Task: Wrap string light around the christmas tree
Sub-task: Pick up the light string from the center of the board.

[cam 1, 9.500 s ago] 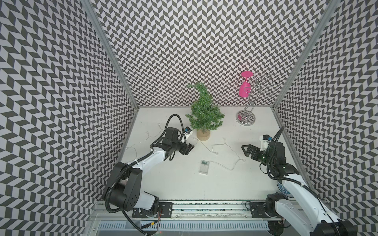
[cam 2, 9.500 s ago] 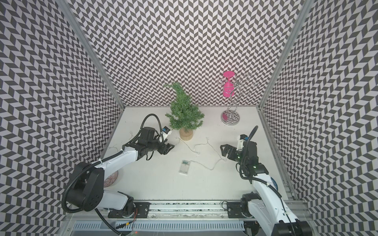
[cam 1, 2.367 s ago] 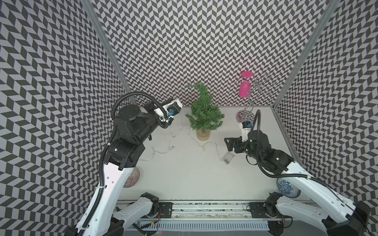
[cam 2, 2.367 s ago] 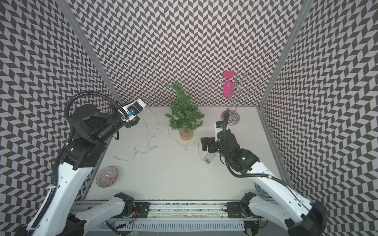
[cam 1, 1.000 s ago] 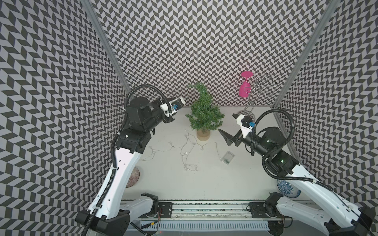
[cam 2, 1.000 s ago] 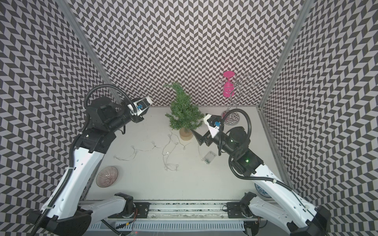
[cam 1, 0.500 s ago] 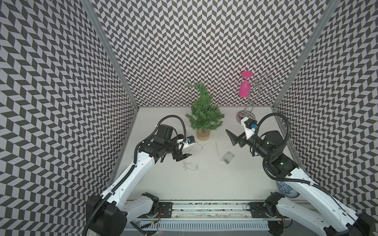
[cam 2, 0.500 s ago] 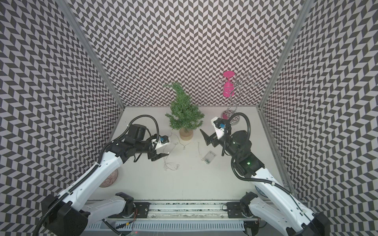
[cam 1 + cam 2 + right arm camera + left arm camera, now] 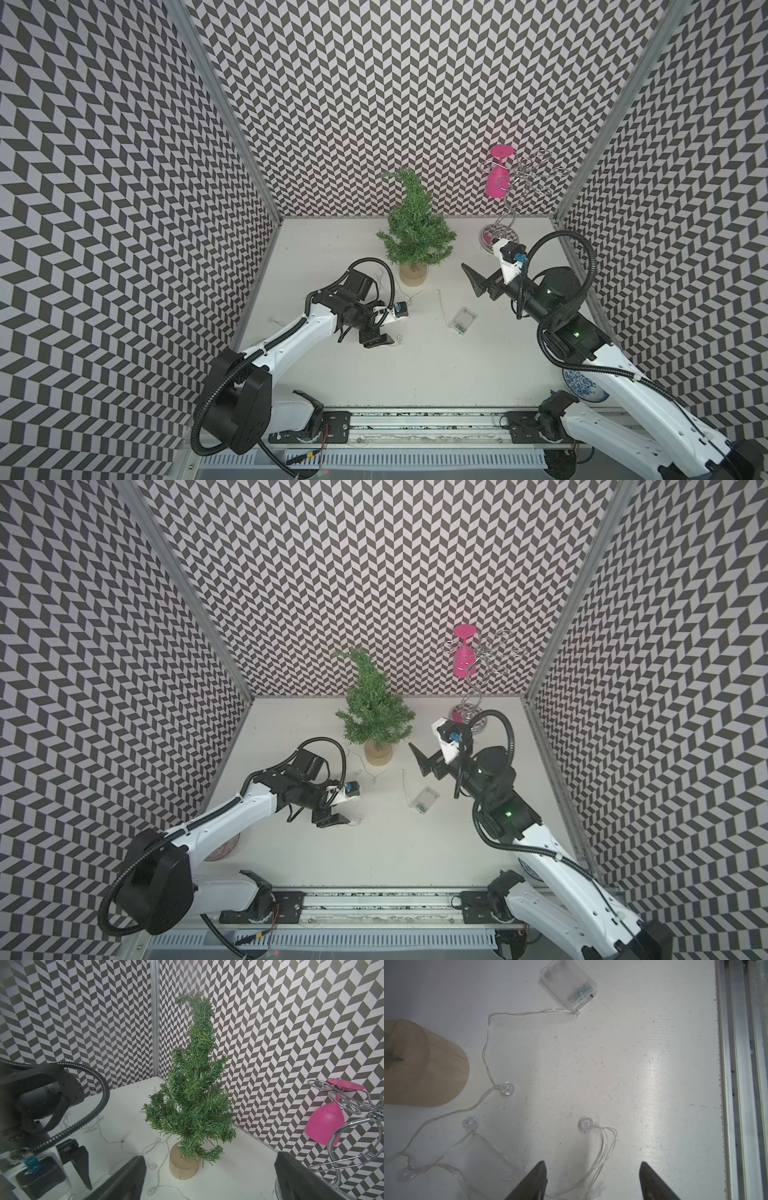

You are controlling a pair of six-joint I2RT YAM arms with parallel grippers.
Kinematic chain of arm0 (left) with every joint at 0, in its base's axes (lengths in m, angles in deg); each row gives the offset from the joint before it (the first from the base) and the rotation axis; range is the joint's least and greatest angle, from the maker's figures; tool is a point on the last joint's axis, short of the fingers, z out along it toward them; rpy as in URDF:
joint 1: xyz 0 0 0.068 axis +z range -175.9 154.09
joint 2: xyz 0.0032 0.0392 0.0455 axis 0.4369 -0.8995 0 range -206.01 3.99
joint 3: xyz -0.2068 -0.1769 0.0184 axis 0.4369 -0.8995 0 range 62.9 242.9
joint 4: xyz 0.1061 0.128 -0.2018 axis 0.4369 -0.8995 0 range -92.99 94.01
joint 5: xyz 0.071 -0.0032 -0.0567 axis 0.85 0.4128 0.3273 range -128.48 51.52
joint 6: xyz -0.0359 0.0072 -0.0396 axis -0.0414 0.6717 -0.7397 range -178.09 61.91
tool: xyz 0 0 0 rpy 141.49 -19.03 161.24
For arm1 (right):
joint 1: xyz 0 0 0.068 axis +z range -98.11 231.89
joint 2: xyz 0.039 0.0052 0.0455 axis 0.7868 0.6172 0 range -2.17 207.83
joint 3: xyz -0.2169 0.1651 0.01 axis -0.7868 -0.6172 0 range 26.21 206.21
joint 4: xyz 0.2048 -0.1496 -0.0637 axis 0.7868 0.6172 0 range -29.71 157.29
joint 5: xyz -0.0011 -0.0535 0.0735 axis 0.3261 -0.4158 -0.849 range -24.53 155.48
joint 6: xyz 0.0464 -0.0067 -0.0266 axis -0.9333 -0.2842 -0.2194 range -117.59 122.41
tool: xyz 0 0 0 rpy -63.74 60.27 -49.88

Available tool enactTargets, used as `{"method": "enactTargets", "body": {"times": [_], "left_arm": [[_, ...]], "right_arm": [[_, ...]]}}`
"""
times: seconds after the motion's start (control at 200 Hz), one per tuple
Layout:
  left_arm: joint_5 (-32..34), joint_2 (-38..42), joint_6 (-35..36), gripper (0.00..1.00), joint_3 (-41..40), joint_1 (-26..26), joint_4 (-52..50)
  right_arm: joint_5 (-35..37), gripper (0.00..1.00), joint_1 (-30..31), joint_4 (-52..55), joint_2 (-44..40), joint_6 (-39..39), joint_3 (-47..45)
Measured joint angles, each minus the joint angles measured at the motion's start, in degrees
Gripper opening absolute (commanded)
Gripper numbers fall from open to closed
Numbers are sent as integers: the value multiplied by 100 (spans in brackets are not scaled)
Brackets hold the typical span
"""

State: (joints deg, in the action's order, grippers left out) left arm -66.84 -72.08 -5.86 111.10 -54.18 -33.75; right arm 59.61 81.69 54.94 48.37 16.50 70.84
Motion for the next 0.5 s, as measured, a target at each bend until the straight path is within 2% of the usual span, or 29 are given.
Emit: {"method": "enactTargets", "body": {"times": [0.305, 0.38, 0.501], "left_arm": [[358, -304, 160, 43, -181, -175, 79], [444, -391, 170, 32, -181, -173, 146], [579, -461, 236, 4, -199, -177, 304]], "right_arm": [[-39, 99, -11, 24, 0, -4, 0], [-39, 99, -11, 26, 0, -4, 0], [-37, 99, -11, 72, -31, -4, 0]]}}
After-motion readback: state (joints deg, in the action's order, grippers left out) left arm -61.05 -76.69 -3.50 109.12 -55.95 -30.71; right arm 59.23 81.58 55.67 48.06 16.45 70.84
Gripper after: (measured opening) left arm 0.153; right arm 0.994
